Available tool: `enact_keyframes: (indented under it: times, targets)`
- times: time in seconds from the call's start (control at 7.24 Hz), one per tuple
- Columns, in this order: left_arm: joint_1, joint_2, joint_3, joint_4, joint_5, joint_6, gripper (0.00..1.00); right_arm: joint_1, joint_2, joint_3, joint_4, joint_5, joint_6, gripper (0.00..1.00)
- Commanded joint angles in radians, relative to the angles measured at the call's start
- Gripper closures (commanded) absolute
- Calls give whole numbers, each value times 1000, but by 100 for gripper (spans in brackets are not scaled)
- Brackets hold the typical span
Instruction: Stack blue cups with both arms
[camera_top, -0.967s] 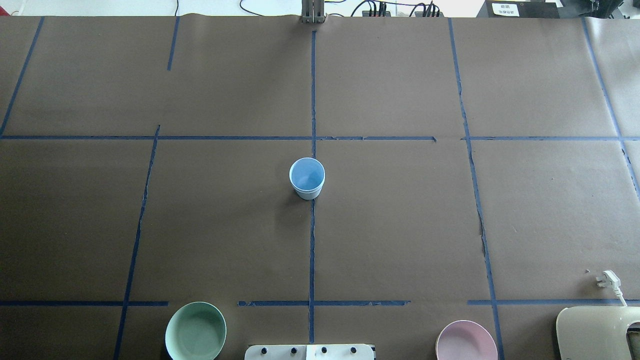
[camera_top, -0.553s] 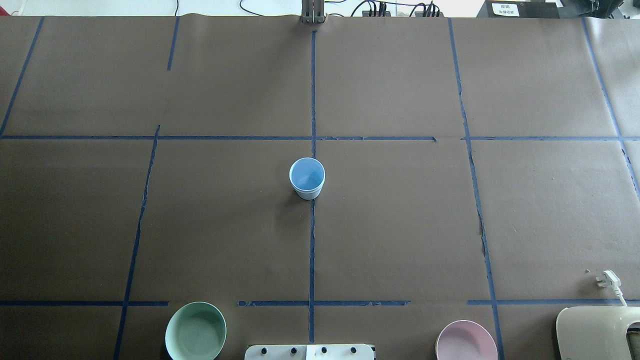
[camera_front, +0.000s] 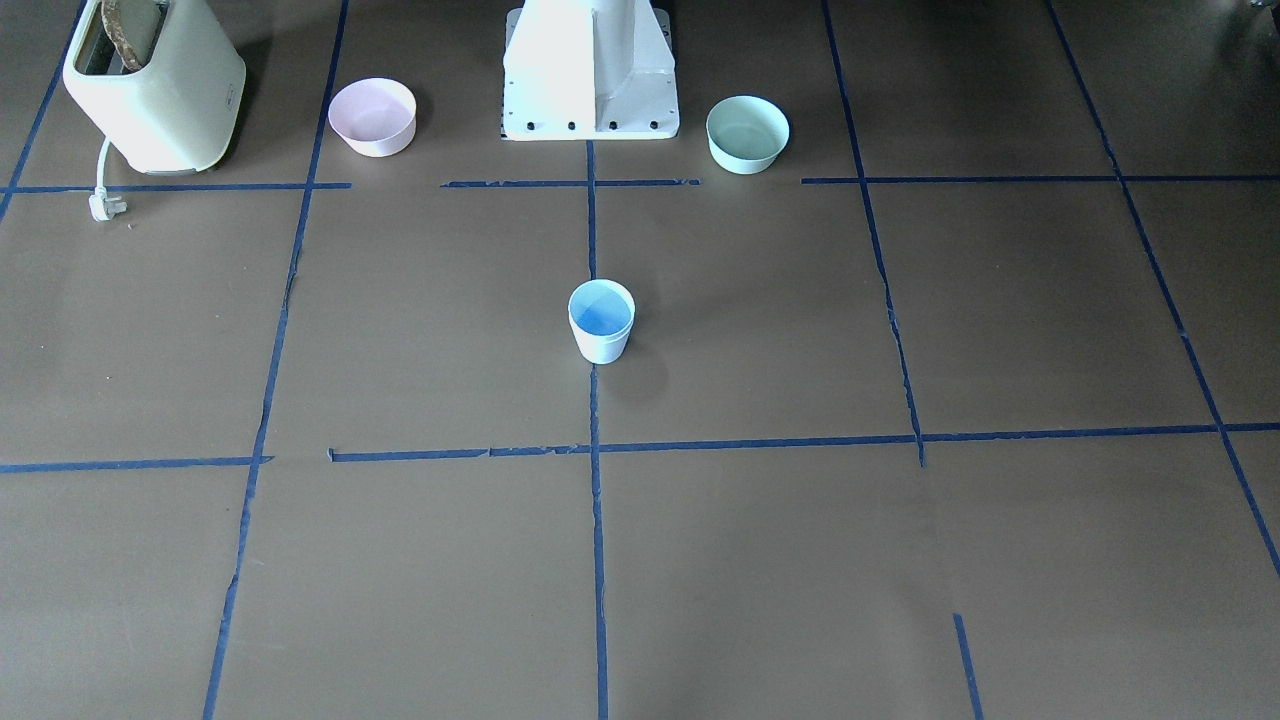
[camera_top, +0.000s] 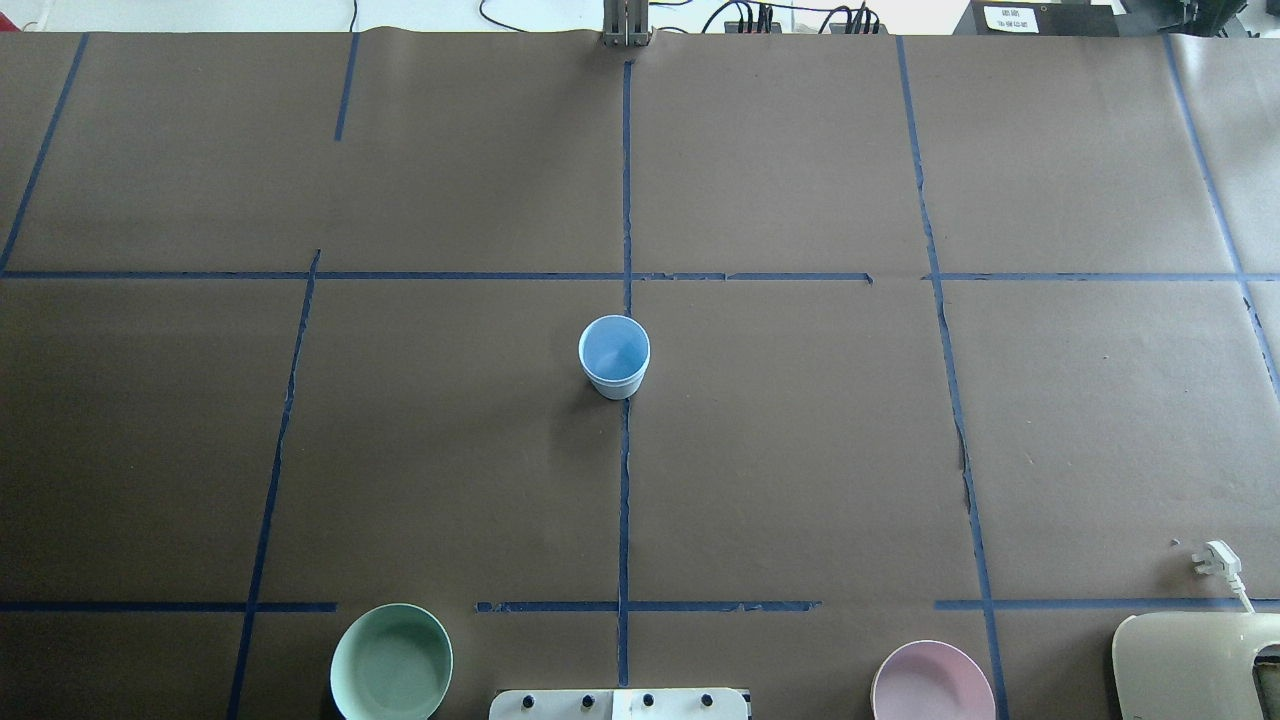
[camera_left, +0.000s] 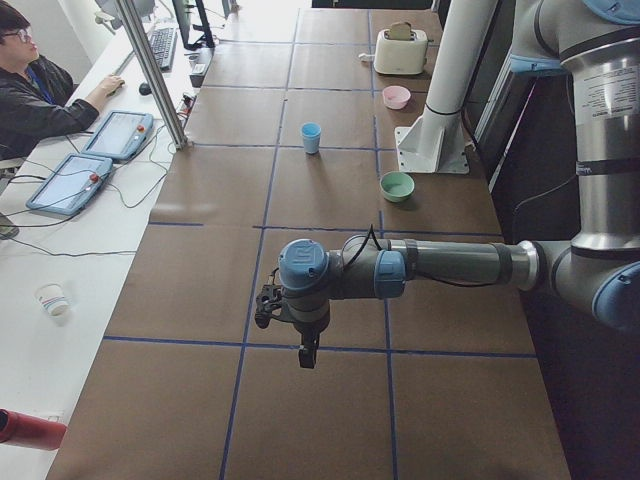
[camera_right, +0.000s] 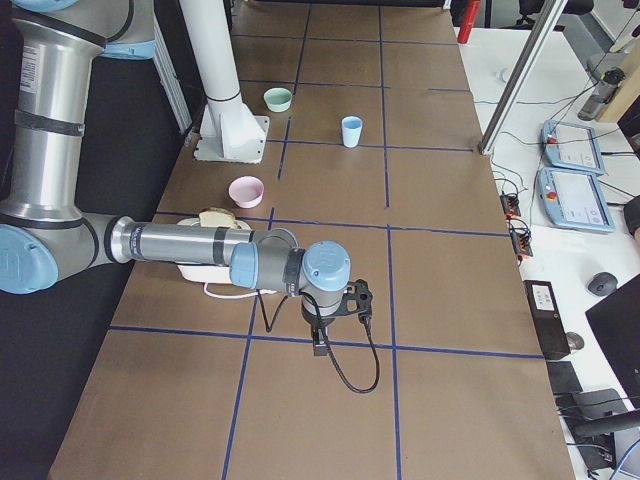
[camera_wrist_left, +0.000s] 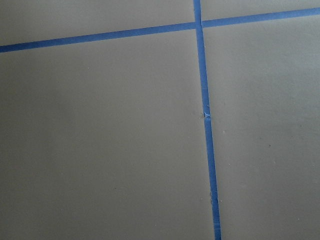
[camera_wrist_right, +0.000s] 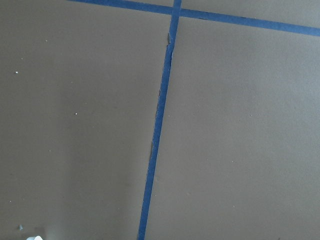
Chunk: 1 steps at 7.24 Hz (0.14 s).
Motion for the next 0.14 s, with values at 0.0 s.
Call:
enact_keyframes:
  times: [0.0]
  targets:
    - [0,0,0,0,0,0,0,0,0,1,0,0,0,0]
